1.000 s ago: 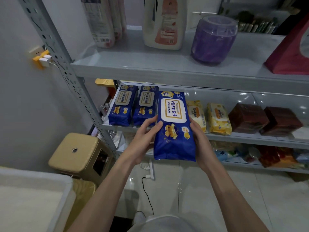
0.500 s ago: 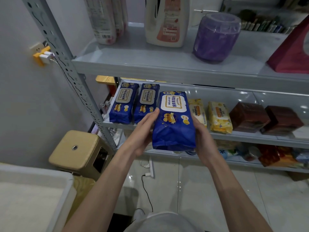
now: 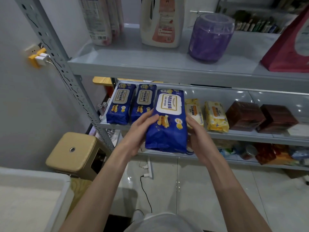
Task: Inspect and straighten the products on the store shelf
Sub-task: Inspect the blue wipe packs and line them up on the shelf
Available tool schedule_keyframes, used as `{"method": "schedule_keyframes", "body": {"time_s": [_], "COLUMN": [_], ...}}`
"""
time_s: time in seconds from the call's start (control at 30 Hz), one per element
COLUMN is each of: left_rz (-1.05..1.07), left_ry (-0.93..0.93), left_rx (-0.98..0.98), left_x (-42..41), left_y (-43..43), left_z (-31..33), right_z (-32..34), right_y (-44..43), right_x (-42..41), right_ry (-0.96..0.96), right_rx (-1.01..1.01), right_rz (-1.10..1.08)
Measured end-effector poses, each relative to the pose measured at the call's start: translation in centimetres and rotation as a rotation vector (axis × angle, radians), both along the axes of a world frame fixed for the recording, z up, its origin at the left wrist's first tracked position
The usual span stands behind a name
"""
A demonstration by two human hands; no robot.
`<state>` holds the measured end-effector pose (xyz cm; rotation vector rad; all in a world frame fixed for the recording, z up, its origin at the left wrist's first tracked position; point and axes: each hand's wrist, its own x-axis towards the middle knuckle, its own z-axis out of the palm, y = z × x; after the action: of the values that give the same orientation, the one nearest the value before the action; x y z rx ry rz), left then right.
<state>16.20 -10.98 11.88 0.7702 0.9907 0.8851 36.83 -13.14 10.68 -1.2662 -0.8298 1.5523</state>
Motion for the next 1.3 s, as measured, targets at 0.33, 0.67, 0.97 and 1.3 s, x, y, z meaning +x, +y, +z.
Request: {"method": "schedule_keyframes", "body": {"time_s": [0.33,0.67,0.97,1.3], "left_rz": [0.153,0.008,0.010,-0.057], "left_ry": [0.282,0.106,0.073,0.163], "left_rx": [0.316,-0.099,-0.020,0.114], "left_x": [1.8,1.1,0.3,-0.3], "left_y": [-0.8,-0.5,-0.1,-0.4], "left_z": [-1.6,-4.7,-5.0,-4.8], "right_z": [-0.5,-4.5,-4.0,-4.3], "right_y": [0.3,-0.9,-0.2,-0.2], "right_x": [0.1,0.5,0.4,0.9], "right_ry": [-0.044,0.079,-0.100,-0.046], "right_rx": [-0.104,-0.156,-0.097,-0.055], "right_rz": [0.027,0.018,0.093,0.119]}}
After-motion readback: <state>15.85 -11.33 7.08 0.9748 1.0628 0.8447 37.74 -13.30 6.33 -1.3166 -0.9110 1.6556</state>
